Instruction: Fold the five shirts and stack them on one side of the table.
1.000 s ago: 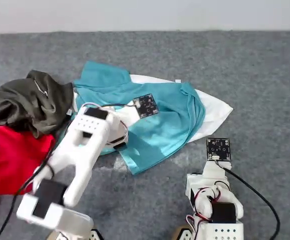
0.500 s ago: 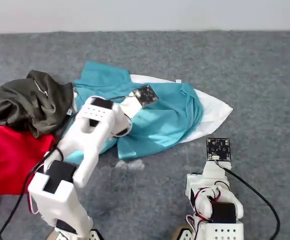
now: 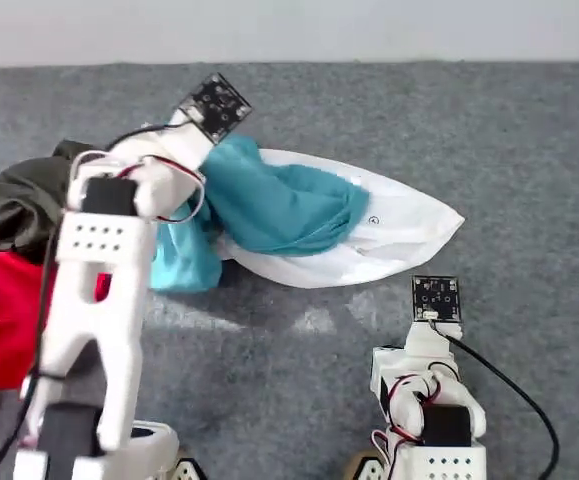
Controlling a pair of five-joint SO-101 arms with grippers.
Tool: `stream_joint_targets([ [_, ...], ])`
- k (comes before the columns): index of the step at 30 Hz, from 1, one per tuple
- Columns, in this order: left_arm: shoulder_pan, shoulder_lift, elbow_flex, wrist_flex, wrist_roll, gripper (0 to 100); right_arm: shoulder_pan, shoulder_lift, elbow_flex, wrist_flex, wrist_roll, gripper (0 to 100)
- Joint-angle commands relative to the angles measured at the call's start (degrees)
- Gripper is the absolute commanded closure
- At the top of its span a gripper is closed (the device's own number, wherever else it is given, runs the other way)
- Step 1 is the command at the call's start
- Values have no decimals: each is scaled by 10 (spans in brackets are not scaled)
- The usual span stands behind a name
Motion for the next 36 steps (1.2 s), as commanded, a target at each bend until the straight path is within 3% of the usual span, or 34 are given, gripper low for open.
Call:
stream_joint_targets([
  [1,-4,-83,-29,-6,4,988,-2,-3,4,2,4,989],
  [4,-26,-127,-29,-47,4,988,-2,-3,4,2,4,989],
  [14,-95,-149,-26,-289,4,988,-2,-3,4,2,4,989],
  [27,-188,-149,43,-295,4,988,-2,-3,4,2,4,989],
  [36,-217,-149,108,-293,1,988,-2,-3,4,2,4,989],
])
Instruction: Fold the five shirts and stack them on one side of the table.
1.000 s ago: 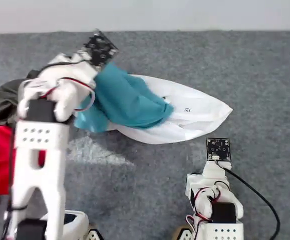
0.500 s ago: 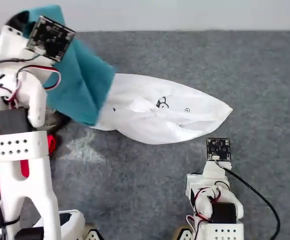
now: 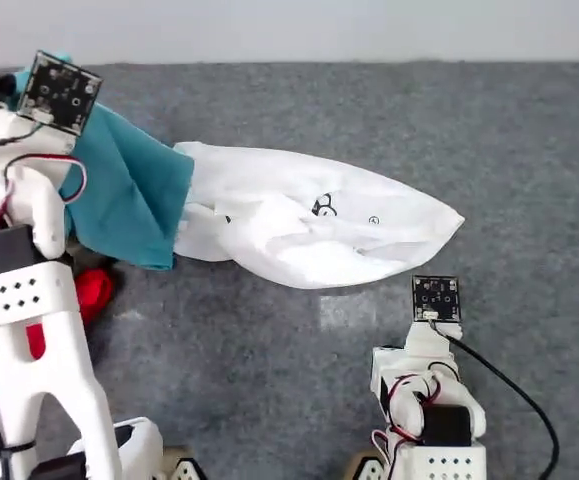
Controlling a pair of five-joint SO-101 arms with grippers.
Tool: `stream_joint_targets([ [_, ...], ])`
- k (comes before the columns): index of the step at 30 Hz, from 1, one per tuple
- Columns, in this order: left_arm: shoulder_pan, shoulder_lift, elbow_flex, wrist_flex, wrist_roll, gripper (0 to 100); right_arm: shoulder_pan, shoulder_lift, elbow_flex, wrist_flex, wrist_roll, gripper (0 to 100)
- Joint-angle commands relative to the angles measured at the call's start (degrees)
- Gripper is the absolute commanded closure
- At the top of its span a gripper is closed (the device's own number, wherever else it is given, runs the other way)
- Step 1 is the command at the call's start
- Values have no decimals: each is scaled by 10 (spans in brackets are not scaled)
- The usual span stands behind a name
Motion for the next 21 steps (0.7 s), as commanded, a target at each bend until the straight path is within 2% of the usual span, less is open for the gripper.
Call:
stream_joint_targets([
  [1,-4,-21,11,-12,1,987,-2,-3,4,2,4,989],
  [5,-1,-21,34,-11,1,987,-2,-3,4,2,4,989],
  [10,-1,-26,38,49,1,966,-2,-3,4,2,4,989],
  [13,-6,-27,36,55,1,946,-2,-3,4,2,4,989],
  [21,-104,-26,-58,57,2,945,-2,-3,4,2,4,989],
])
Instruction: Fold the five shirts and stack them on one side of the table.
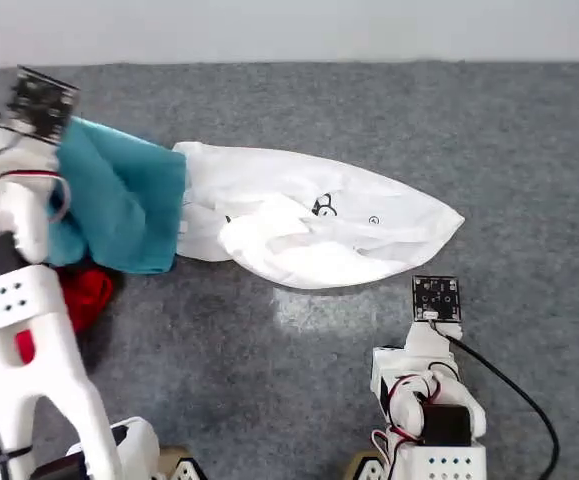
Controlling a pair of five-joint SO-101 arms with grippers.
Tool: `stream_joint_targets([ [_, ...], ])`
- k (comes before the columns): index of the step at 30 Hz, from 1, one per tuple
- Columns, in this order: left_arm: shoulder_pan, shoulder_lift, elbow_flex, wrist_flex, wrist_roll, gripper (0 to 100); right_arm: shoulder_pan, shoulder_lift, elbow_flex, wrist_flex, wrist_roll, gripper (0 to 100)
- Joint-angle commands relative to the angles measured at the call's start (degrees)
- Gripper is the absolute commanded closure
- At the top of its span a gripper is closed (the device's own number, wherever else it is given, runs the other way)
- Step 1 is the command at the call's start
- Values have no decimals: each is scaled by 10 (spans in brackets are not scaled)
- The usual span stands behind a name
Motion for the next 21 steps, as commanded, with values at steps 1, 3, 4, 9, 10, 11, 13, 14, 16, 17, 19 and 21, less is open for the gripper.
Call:
stream_joint_targets([
  [1,-43,-22,-58,-1,3,945,-2,-3,4,2,4,989],
  [3,-69,-22,-75,-2,3,945,-2,-3,4,2,4,989],
  [4,-81,-21,-82,-2,3,945,-2,-3,4,2,4,989],
  [9,-146,-18,-117,-2,4,945,-2,-3,4,2,4,989],
  [10,-159,-18,-125,-3,4,945,-2,-3,4,2,4,989],
  [11,-171,-18,-131,-4,4,945,-2,-3,4,2,4,989],
  [13,-191,-18,-137,-24,4,945,-2,-3,4,2,4,989],
  [14,-200,-19,-137,-38,4,945,-2,-3,4,2,4,989],
  [16,-211,-18,-137,-62,4,945,-2,-3,4,2,4,989],
  [17,-213,-18,-136,-67,4,945,-2,-3,4,2,4,989],
  [19,-214,-19,-134,-61,2,943,-2,-3,4,2,4,989],
  [21,-201,-22,-135,-29,-1,941,-2,-3,4,2,4,989],
])
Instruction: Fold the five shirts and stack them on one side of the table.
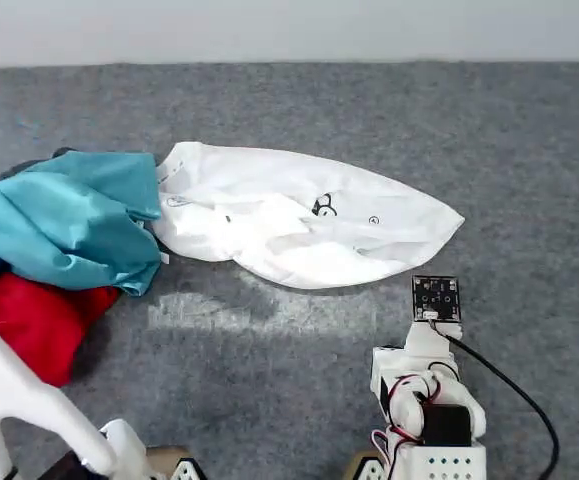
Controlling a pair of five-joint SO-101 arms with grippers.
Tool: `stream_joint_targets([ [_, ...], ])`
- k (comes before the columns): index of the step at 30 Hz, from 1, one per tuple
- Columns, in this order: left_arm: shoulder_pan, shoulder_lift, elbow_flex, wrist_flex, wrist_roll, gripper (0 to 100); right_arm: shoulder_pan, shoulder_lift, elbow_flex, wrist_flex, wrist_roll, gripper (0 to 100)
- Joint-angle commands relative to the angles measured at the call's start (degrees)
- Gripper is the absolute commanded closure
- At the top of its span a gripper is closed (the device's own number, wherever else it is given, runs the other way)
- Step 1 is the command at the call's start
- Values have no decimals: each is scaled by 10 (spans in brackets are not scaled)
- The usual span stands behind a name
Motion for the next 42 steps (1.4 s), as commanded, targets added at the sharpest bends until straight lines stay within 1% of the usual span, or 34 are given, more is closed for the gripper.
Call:
stream_joint_targets([
  [1,25,-22,-23,40,-11,938,-2,-3,4,2,4,989],
  [5,110,-17,-22,183,-72,891,-2,-3,4,2,4,989],
  [7,156,-16,-21,250,-84,872,-2,-3,4,2,4,989],
  [9,202,-17,-15,298,-84,852,-2,-3,4,2,4,989],
  [12,269,-17,6,344,-84,809,-2,-3,4,2,4,989],
  [15,319,-16,39,352,-86,776,-2,-3,4,2,4,989],
  [17,337,-16,68,350,-113,771,-2,-3,4,2,4,989],
  [20,345,-16,117,342,-166,771,-2,-3,4,2,4,989],
  [25,330,-15,191,273,-202,771,-2,-3,4,2,4,989],
  [30,325,2,216,243,-228,772,-2,-3,4,2,4,989],
  [34,316,79,167,246,-225,772,-2,-3,4,2,4,989],
  [39,307,191,51,313,-227,773,-2,-3,4,2,4,989],
  [42,307,249,-6,339,-227,776,-2,-3,4,2,4,989],
])
